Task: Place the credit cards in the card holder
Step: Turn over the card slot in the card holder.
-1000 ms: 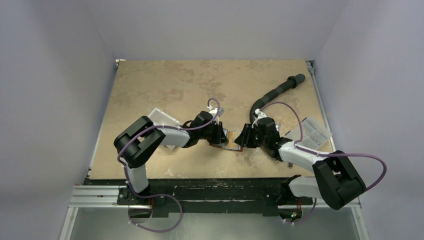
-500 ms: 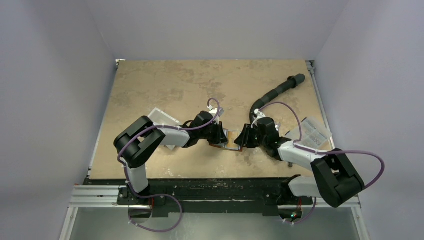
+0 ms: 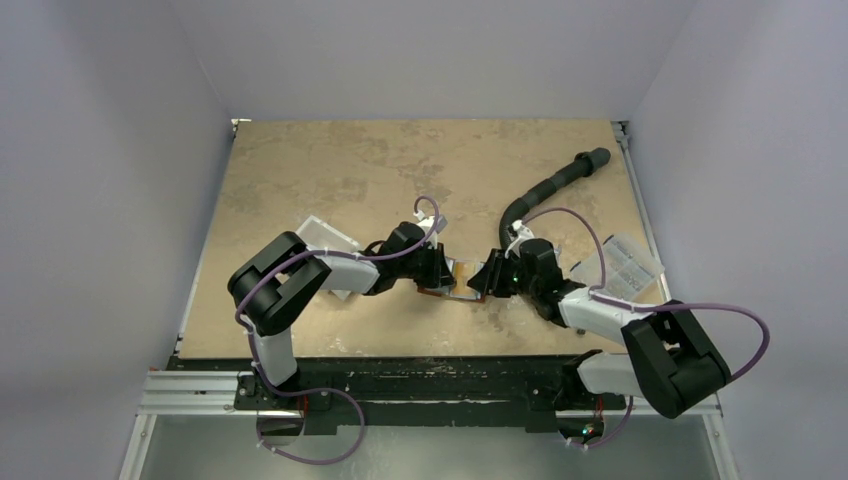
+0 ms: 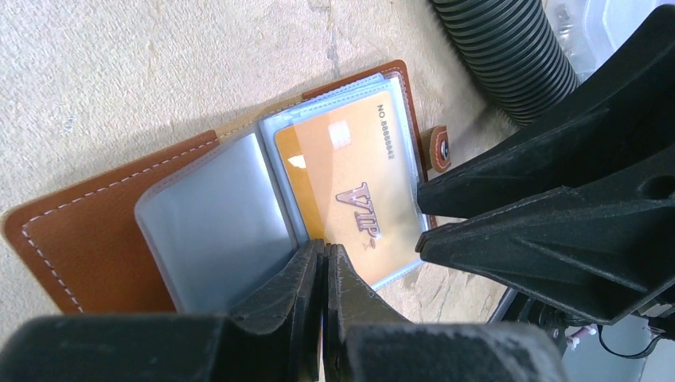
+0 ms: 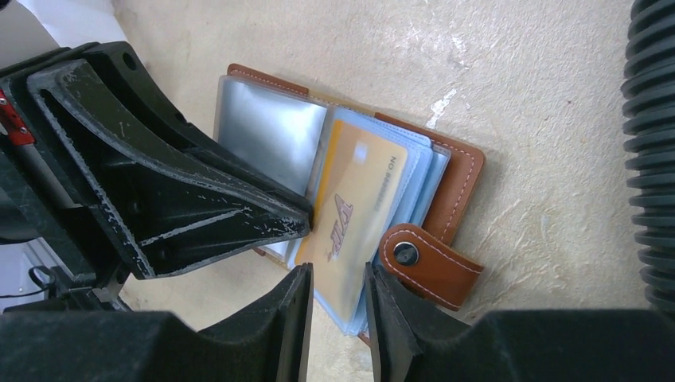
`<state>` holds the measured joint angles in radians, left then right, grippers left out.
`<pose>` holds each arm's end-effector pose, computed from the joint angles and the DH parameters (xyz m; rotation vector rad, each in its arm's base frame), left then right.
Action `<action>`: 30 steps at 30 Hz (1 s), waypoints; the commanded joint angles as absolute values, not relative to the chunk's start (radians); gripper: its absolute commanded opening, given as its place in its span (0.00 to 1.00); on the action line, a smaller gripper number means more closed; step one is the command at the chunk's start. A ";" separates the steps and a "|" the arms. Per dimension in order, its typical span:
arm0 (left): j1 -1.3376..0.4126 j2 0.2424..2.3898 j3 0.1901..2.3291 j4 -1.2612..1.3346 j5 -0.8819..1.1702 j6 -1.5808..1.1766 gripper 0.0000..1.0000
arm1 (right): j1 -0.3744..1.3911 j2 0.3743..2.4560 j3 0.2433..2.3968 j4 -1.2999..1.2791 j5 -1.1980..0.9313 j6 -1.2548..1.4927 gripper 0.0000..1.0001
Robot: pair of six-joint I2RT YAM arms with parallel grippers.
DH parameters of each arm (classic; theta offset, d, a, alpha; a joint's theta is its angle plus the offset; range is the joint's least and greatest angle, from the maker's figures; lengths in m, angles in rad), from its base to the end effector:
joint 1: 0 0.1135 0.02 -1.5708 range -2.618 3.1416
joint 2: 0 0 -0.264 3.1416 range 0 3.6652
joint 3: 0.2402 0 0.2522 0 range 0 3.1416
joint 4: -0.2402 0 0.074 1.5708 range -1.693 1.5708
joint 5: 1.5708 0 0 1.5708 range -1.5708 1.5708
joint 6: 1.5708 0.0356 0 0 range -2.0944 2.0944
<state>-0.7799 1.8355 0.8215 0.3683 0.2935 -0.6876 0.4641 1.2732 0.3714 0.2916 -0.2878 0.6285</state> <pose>0.2457 -0.2575 0.1270 0.2902 2.4118 -1.0749 0.2013 0.1121 0.1490 0.0158 2.3081 0.9079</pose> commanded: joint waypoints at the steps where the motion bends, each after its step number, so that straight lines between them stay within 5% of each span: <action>1: -0.785 1.865 0.791 0.338 0.313 -0.671 0.00 | 0.471 1.269 0.335 0.466 -0.405 0.732 0.38; 15: -0.785 1.823 0.746 0.397 0.329 -0.704 0.00 | 0.470 1.319 0.298 0.675 -0.472 0.864 0.38; 30: -0.750 1.626 0.711 0.325 0.273 -0.706 0.28 | 0.471 1.460 0.387 0.691 -0.474 0.811 0.41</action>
<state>-0.7715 1.7088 0.7307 0.3408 0.2897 -0.6994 0.4648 1.4403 0.3302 0.6521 -0.4637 0.8421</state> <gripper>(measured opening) 0.266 0.406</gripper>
